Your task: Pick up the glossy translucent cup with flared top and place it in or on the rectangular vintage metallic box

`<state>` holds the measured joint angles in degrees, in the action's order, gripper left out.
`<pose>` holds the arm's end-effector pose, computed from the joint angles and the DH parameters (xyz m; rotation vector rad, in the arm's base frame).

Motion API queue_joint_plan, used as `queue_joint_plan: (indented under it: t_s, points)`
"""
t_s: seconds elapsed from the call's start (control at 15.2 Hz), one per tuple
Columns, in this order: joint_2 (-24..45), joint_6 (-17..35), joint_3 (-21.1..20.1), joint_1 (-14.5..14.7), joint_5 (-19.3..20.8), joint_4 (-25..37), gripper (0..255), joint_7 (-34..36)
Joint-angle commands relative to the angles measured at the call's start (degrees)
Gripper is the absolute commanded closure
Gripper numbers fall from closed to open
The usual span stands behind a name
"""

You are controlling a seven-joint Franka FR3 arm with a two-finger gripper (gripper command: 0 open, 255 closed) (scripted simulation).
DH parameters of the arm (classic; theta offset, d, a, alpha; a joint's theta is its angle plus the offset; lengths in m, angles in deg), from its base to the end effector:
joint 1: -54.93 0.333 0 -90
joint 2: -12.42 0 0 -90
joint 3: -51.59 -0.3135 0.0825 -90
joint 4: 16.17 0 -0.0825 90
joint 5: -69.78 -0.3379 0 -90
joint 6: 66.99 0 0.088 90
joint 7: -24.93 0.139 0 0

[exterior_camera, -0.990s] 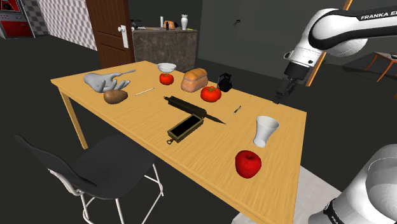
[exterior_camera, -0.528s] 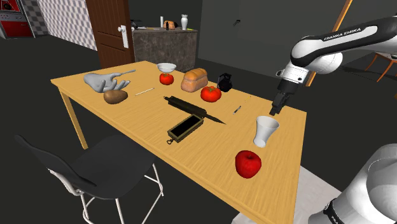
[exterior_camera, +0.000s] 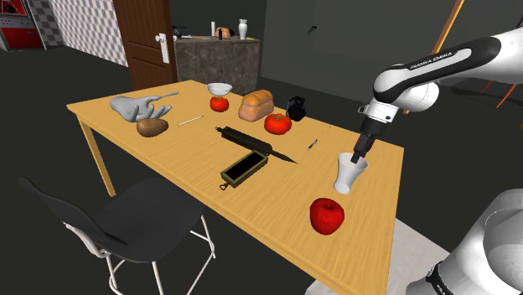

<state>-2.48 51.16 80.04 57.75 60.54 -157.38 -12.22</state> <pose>0.3573 -0.1550 0.3639 -2.8225 -0.1937 0.0281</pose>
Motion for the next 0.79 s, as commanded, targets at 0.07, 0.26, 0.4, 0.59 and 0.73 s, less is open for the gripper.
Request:
queue_joint_plan:
  t_s: [0.07,0.26,0.4,0.59,0.73]
  points:
    - [0.54,1.38,0.04,0.18,-0.41,-0.89,0,-0.37]
    - [0.55,1.38,0.05,0.18,-0.42,-0.89,0,-0.37]
    - [0.55,1.38,0.05,0.18,-0.42,-0.89,0,-0.37]
    - [0.55,1.38,0.05,0.18,-0.42,-0.89,255,-0.37]
    - [0.55,1.38,0.05,0.18,-0.42,-0.88,255,-0.37]
